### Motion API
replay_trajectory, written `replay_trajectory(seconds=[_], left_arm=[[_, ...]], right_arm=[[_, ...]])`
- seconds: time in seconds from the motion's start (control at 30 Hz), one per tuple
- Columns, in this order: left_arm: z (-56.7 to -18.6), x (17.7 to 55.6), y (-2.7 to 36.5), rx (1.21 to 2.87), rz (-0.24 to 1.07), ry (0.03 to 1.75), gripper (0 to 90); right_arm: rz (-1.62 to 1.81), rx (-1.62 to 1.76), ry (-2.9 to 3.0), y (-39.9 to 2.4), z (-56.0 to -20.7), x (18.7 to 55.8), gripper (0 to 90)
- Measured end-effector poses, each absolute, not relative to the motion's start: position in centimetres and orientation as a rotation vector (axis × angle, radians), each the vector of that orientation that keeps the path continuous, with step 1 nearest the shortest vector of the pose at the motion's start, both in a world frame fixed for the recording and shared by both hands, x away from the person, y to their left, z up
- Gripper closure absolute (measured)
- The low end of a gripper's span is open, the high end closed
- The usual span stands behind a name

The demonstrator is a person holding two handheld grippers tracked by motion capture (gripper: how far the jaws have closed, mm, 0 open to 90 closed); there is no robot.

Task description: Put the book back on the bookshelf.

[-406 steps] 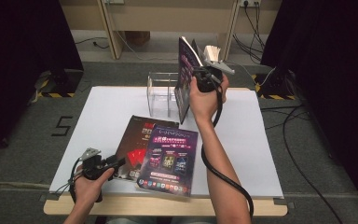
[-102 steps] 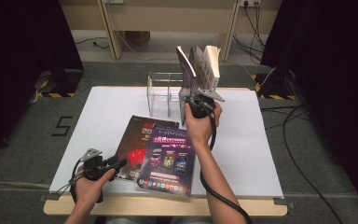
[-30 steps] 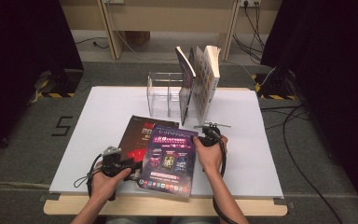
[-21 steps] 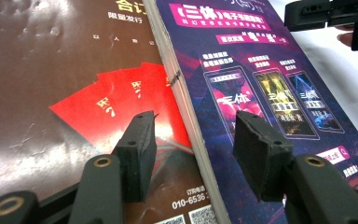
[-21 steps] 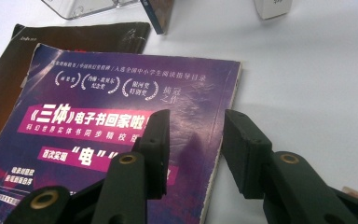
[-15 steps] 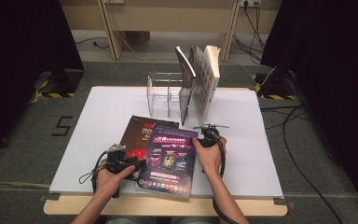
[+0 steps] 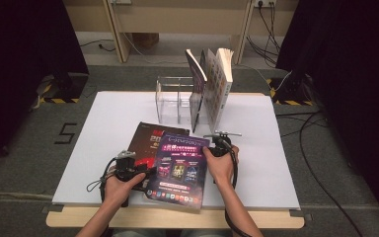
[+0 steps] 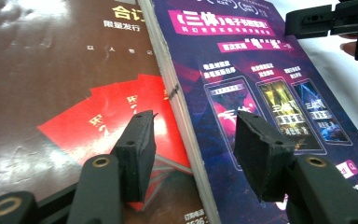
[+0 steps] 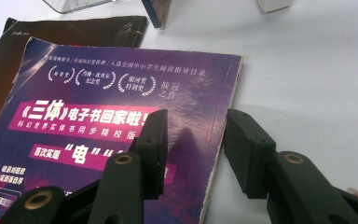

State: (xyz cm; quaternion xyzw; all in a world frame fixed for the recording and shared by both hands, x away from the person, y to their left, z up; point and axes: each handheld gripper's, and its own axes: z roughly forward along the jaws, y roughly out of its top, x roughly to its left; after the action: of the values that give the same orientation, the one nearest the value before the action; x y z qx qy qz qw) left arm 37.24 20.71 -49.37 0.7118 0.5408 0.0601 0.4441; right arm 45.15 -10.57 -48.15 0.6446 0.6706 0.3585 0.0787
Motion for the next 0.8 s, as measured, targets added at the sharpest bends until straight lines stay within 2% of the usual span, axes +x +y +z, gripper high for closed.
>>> replay_trajectory(seconds=[0.4,0.8], left_arm=[[-49.4,37.7,20.0,1.759,0.105,1.338,46.9],[-49.4,37.6,19.5,1.762,0.116,1.338,48.8]], right_arm=[[1.064,1.914,2.007,-10.4,-48.2,45.1,59.5],[1.064,1.908,2.000,-10.4,-48.2,45.0,59.6]])
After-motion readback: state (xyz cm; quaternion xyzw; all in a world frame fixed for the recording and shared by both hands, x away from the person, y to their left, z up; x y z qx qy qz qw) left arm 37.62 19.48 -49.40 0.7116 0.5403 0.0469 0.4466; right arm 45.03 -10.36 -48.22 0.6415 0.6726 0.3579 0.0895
